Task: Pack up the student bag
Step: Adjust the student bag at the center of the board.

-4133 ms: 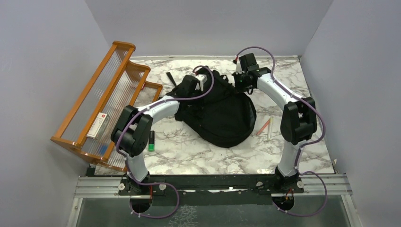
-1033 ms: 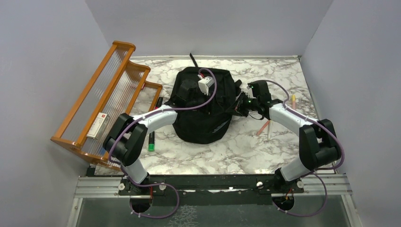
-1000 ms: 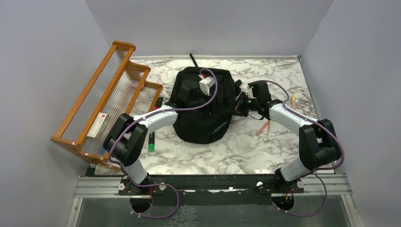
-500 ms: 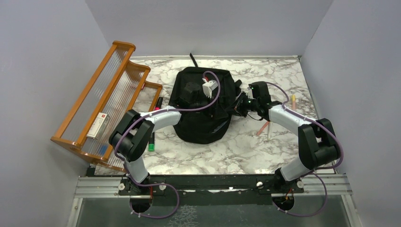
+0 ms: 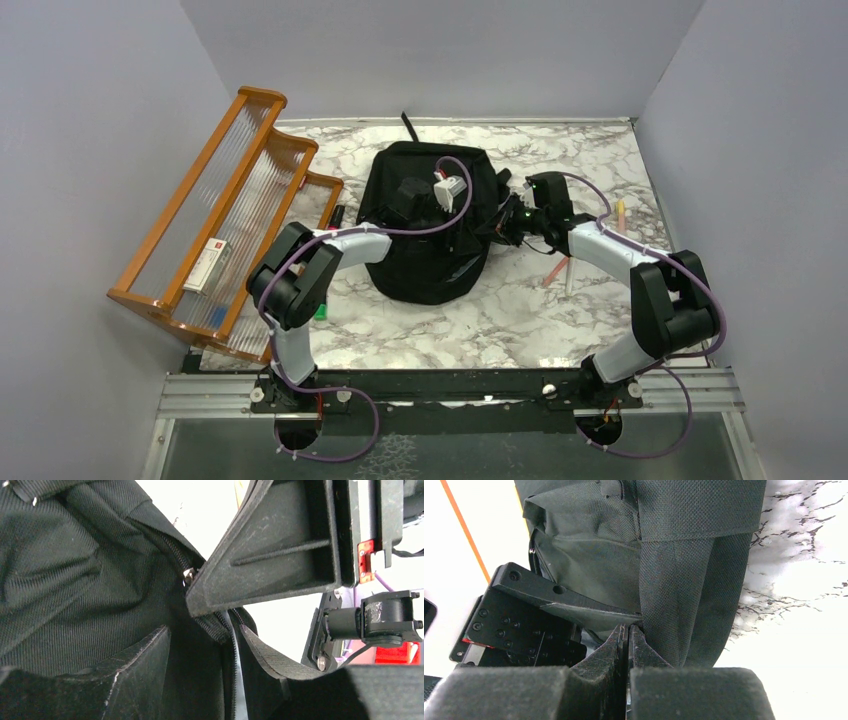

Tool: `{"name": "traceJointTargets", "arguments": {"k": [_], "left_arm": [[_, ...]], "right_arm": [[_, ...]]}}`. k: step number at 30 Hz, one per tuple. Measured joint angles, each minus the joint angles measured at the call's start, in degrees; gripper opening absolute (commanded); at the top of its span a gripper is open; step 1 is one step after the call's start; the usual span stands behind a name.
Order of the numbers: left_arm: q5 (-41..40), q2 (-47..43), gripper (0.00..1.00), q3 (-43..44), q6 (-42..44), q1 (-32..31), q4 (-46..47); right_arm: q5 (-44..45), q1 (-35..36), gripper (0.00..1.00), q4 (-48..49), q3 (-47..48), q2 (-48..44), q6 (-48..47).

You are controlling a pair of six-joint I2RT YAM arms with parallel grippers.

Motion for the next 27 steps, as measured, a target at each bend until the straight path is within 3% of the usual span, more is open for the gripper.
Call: {"name": "traceJointTargets", "arguments": {"k": [6,14,27], "left_arm": [[0.09,1.29,0.46,2.40,0.04,-0.04,0.20],[0.17,2.19,0.00,3.76,0.26,0.13,0.57],[0.17,2.62,0.00,3.80,0.09,0.11,0.66]], "right_arm": [[-0.17,-0.24,0.07,0.00,-0.07,-0.02,-0.02],[-0.11,-0.59,0.13,-0.02,-0.15,-0.37,-0.20],[5.97,-0.68,0.50,-6.43,-0.13,-8.20,-6.47]]}}
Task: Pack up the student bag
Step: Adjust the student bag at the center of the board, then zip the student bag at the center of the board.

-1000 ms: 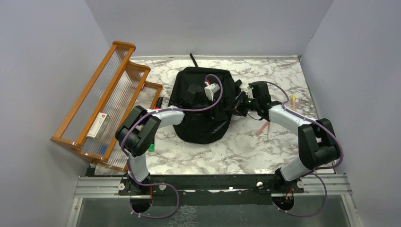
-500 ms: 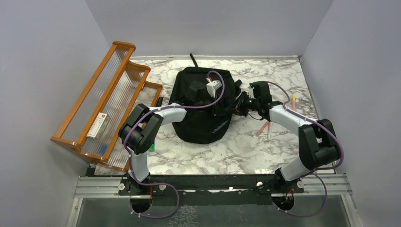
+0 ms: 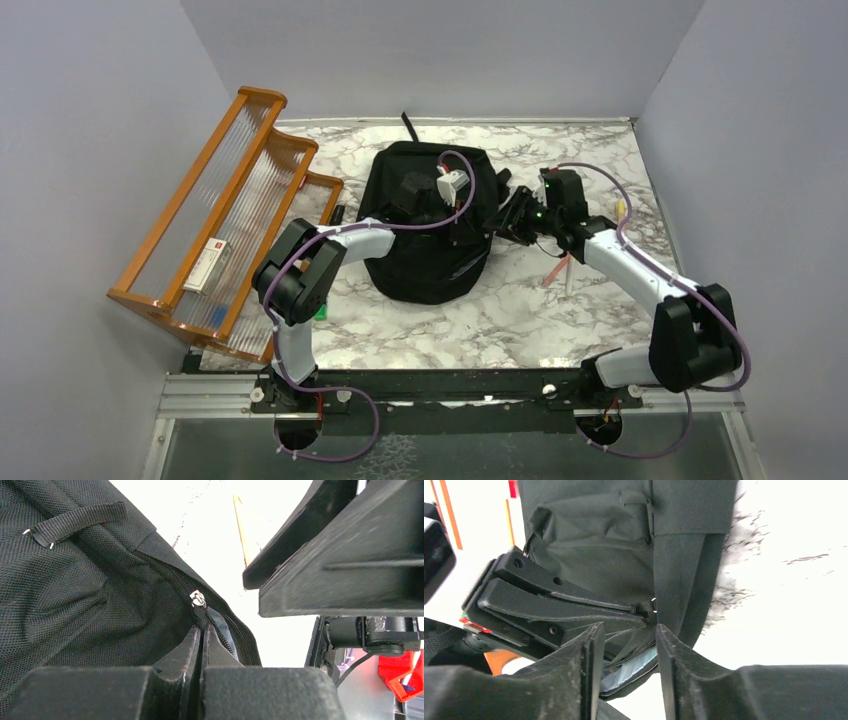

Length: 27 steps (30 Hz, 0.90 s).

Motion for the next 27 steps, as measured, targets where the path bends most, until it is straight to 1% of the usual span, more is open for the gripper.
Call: {"name": "traceJointTargets", "arguments": {"k": [3,7,12,16,19,21,27], "left_arm": [[0.00,0.00,0.00,0.00,0.02,0.00,0.00],[0.00,0.00,0.00,0.00,0.04,0.00,0.00],[0.09,0.00,0.00,0.00,0.17,0.00,0.00],[0.57,0.00,0.00,0.00,0.24,0.00,0.00],[0.98,0.00,0.00,0.00,0.24,0.00,0.00],[1.07,0.00,0.00,0.00,0.24,0.00,0.00],[1.22,0.09,0.00,0.02,0.26,0.00,0.00]], "right_arm": [[4.48,0.04,0.56,-2.21,0.15,-2.99,-2.23],[8.76,0.04,0.59,-4.26,0.76,-3.13,-3.72],[9.42,-0.31,0.60,-4.26,1.09,0.33,-3.56],[7.80,-0.44,0.59,-3.15,1.62,4.74,-2.95],[5.64,-0.55,0.55,-1.66,1.95,7.85,-2.47],[3.91,-0.66,0.50,-0.48,1.95,9.33,-1.88],[0.72,-0.81,0.31,2.19,1.95,10.12,-1.03]]}}
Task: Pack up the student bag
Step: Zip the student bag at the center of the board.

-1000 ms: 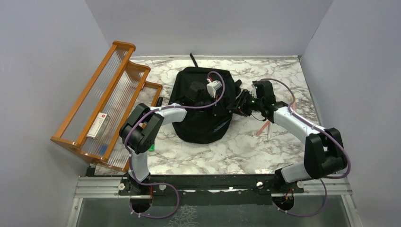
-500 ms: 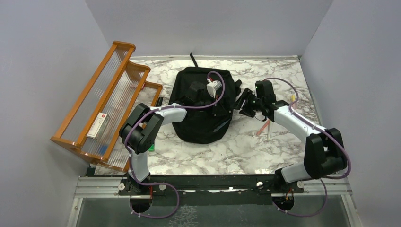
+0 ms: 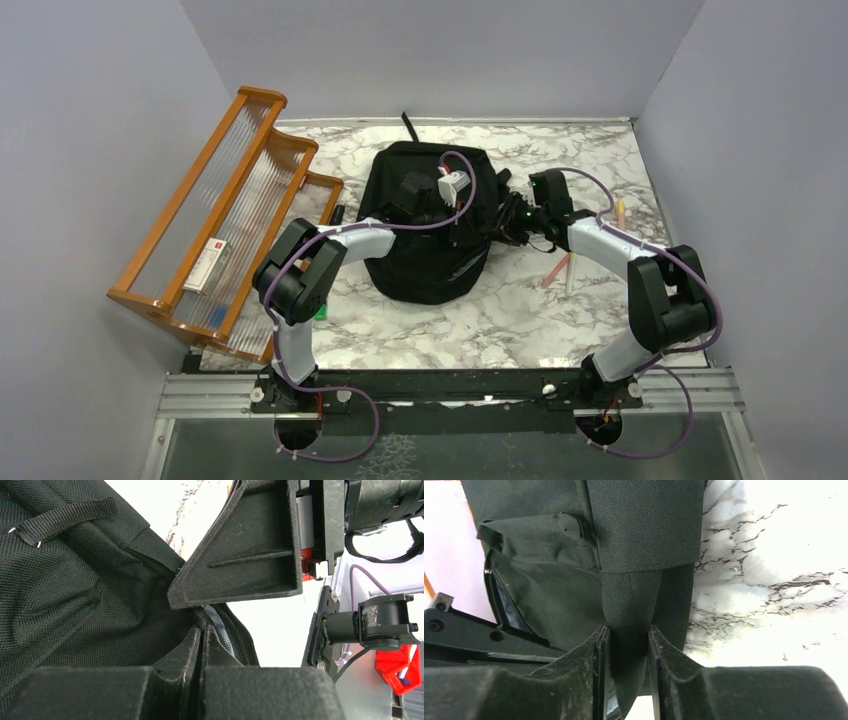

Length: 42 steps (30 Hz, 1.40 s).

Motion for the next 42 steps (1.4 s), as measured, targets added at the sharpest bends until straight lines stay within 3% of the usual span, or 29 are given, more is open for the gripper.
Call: {"name": "traceJointTargets", "arguments": {"k": [8,16,21,29,33,42], "left_arm": [[0.07,0.83,0.07,0.46,0.26,0.00,-0.07],[0.11,1.84,0.24,2.01,0.39,0.00,-0.26],[0.13,1.88,0.28,2.12,0.63,0.00,-0.26],[1.05,2.32,0.00,2.23,0.74,0.00,-0.33],[1.31,2.51,0.00,2.23,0.81,0.00,-0.35],[1.29,2.51,0.00,3.28,2.03,0.00,-3.43]], "right_arm": [[-1.14,0.00,0.14,1.51,-0.09,0.00,0.42],[-1.31,0.00,0.10,2.08,-0.55,0.00,0.39],[-1.36,0.00,0.09,2.16,-0.57,0.00,0.39],[-1.53,0.00,0.09,2.23,-0.57,0.00,0.37],[-1.51,0.00,0.10,2.21,-0.57,0.00,0.15],[1.16,0.00,0.36,0.87,-0.39,0.00,-2.75]]}}
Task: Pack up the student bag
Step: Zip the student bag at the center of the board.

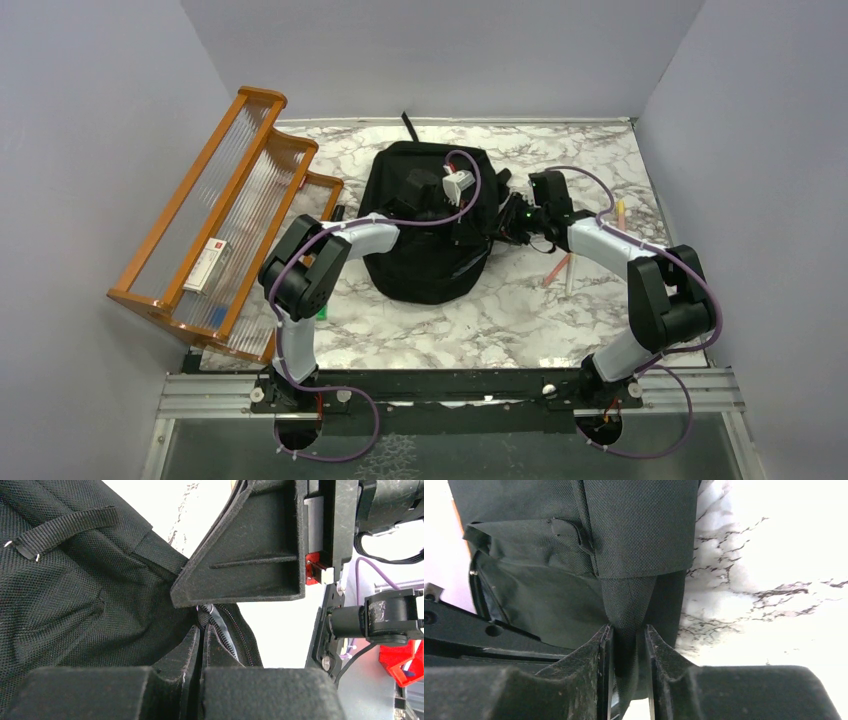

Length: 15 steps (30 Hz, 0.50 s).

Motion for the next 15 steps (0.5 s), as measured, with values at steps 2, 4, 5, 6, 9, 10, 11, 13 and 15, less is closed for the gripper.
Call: {"name": "traceJointTargets", "arguments": {"k": [2,4,5,6,9,10,11,13,15], "left_arm": [[0.00,-0.17,0.00,0.76,0.79,0.00,-1.42],[-0.02,-0.61,0.00,1.29,1.84,0.00,-2.86],[-0.02,-0.79,0.00,1.44,2.19,0.00,-3.39],[-0.02,-0.96,0.00,1.64,2.71,0.00,-4.04],[-0.02,-1.51,0.00,1.73,3.74,0.00,-5.79],[-0.02,-1.57,0.00,1.84,4.20,0.00,-6.36],[-0.02,-1.60,0.00,1.92,4.50,0.00,-6.82],[-0.02,-1.62,0.00,2.36,5.05,0.00,-8.09],[-0.04,-1.62,0.00,2.99,5.62,0.00,-9.38]], "right_arm": [[0.79,0.00,0.41,-0.33,0.42,0.09,-0.68],[1.25,-0.02,0.43,-0.57,1.31,0.46,-1.18],[1.31,-0.07,0.44,-0.57,1.84,0.76,-1.38],[1.31,-0.13,0.44,-0.55,2.36,1.11,-1.40],[1.29,-0.39,0.42,-0.50,3.93,2.40,-1.42],[1.29,-0.42,0.41,-0.50,4.31,2.78,-1.42],[1.29,-0.52,0.38,-0.52,4.63,3.10,-1.42],[1.27,-0.63,0.30,-0.48,5.11,3.76,-1.53],[1.25,-0.63,0.23,-0.52,5.53,4.42,-1.79]]}}
